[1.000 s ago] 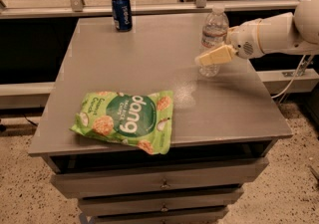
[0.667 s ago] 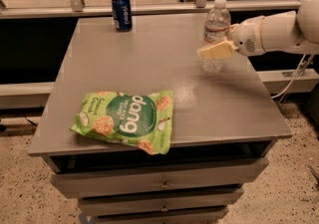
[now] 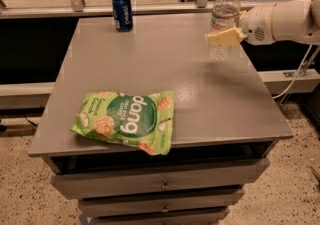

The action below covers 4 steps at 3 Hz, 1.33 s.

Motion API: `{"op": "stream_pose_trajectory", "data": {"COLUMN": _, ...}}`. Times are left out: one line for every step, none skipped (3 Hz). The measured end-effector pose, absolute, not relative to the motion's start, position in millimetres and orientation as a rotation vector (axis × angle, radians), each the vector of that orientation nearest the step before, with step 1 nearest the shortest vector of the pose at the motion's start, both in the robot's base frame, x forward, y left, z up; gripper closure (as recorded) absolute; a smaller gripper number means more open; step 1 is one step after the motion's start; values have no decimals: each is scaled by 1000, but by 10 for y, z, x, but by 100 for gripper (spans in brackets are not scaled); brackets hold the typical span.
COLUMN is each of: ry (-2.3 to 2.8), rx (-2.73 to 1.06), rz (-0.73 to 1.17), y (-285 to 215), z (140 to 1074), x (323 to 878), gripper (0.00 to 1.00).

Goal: Move water bottle near pepsi can

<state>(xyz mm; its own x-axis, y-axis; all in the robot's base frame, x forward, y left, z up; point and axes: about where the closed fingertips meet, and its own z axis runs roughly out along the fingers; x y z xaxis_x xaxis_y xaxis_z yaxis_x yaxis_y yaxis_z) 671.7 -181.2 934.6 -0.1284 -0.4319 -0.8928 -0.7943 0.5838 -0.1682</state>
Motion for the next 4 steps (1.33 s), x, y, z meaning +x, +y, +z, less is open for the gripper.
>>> {"op": "stream_pose_trajectory", "data": {"ry": 1760, "rx": -1013, "rz": 436, "y": -1800, "z": 9329, "x": 6707, "gripper": 100}}
{"op": "stream_pose_trajectory", "data": {"ry": 1747, "rx": -1042, "rz": 480, "y": -1485, "z": 9253, "x": 6806, "gripper": 100}}
{"op": "stream_pose_trajectory", "data": {"ry": 1723, "rx": -1068, "rz": 505, "y": -1043, "z": 9162, "x": 7175, "gripper": 100}}
{"op": "stream_pose_trajectory", "data": {"ry": 1687, "rx": -1090, "rz": 507, "y": -476, "z": 9178, "x": 7733, "gripper": 100}}
